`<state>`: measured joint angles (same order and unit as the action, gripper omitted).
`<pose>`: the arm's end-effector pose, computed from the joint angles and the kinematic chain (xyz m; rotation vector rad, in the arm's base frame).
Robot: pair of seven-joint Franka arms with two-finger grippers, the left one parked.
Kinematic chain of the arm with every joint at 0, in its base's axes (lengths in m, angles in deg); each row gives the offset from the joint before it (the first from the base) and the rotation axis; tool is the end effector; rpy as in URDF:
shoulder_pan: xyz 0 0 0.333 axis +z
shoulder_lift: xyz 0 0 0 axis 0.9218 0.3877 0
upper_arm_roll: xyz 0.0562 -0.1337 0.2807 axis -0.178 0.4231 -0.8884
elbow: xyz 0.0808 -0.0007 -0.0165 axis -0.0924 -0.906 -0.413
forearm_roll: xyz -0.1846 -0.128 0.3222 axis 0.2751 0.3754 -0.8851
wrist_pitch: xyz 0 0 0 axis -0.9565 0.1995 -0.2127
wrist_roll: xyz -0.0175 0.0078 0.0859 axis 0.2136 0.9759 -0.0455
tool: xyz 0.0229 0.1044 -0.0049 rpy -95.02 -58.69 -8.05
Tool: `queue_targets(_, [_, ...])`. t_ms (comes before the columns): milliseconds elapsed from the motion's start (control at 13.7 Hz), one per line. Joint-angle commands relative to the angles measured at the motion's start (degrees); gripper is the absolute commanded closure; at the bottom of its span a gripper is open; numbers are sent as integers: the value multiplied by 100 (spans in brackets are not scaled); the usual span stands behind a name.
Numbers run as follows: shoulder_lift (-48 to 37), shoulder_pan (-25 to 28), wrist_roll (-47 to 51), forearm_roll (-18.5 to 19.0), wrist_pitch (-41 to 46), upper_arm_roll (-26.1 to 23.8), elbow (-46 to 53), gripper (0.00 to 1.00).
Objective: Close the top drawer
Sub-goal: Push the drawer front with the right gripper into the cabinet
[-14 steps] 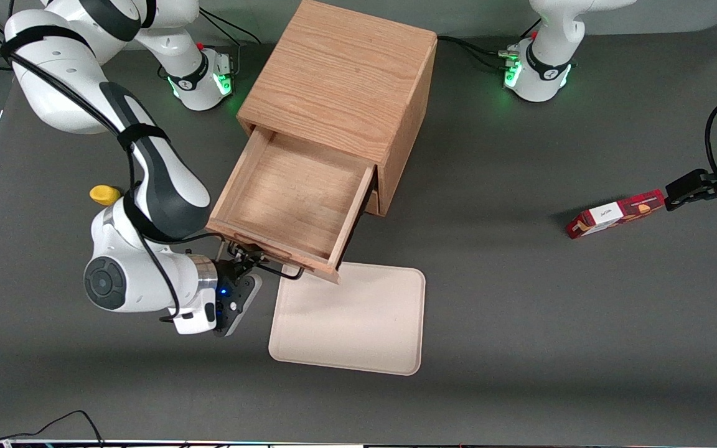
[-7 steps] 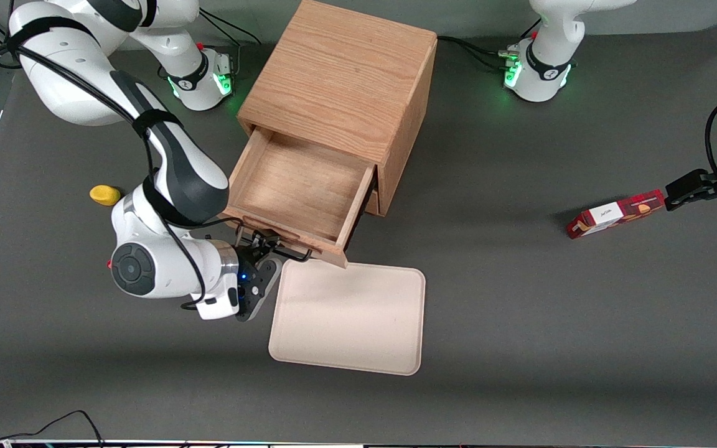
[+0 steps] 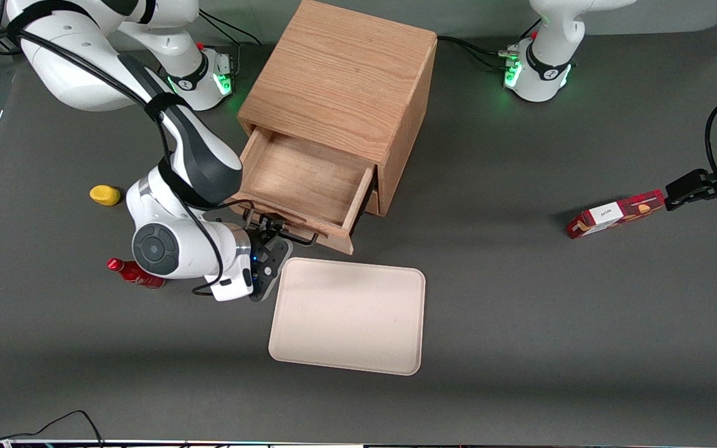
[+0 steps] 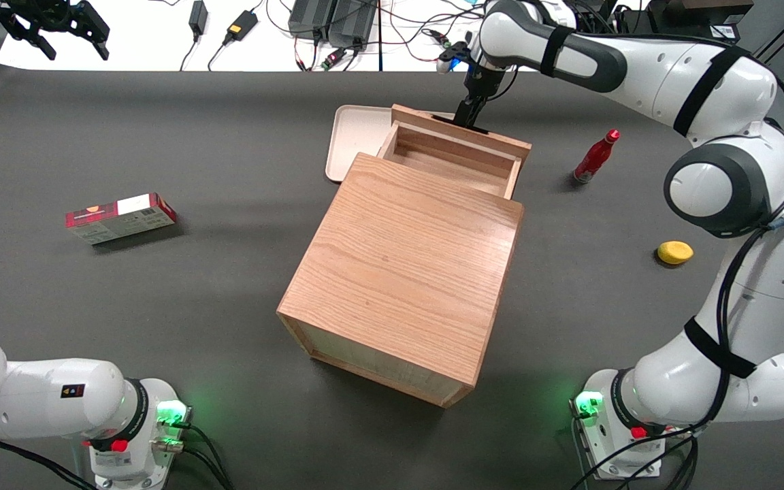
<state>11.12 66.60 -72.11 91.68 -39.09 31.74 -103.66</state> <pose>0.6371 0.2925 0.3646 -2.4845 -1.3393 0.2285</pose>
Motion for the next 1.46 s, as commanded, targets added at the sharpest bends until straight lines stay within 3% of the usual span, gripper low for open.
queue_targets(0, [-328,-29,171,88,-103,-84,-476,0])
queue_targets(585, [-618,-81,689,88,-112,-567,-933,0])
queue_targets(1390, [-1075,-82,953,79,-561,-831,-1803,0])
